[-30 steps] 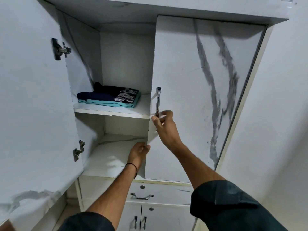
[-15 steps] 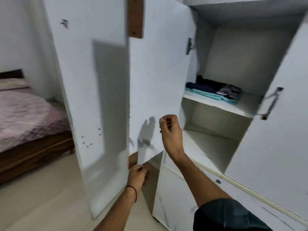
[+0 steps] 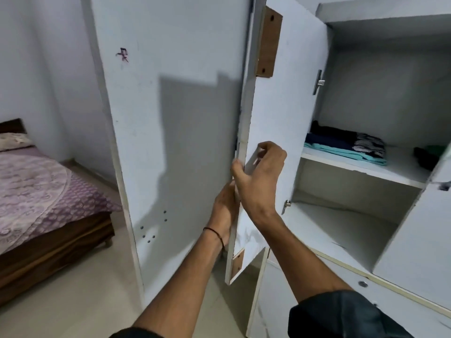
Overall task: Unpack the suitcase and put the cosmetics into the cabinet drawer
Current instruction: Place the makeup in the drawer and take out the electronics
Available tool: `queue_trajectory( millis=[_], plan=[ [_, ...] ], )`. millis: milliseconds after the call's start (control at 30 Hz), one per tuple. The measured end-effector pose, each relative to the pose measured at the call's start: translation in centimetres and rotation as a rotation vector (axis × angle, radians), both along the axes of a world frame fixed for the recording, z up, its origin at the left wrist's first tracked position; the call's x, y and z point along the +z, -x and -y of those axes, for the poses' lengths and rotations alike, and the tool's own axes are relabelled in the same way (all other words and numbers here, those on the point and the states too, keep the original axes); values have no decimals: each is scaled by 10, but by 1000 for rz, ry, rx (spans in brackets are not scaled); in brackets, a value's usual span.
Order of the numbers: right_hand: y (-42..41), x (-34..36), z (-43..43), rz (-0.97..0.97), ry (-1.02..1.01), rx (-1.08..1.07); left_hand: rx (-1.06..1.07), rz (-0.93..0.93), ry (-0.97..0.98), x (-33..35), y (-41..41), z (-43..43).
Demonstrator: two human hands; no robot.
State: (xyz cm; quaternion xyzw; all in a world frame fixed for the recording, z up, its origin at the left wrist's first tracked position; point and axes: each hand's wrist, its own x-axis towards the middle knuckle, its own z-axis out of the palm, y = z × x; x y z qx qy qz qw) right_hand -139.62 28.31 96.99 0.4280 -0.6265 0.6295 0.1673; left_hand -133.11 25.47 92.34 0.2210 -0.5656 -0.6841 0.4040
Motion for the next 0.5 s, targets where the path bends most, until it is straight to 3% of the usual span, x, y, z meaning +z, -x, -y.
queue_trajectory(
  millis=[100,167,200,233,300,400,500],
  plan=[
    [6,4,-16,-39,-26,1,-118,-31,120,3,17,5],
    [8,4,-30,-70,-14,-43,-307,-126,273,-4,30,1],
    [10,4,-38,-74,12,-64,-215,-225,364,-6,35,-5],
    [13,2,-46,-75,38,-84,-150,-181,316,-10,36,-5],
    [21,-4,-69,-73,70,-146,-305,-205,260,-23,48,-25],
    [40,-8,-105,-41,100,-212,-214,-139,412,-21,70,-61],
    [68,-5,-144,14,113,-247,-249,-311,390,-16,101,-92]
  ],
)
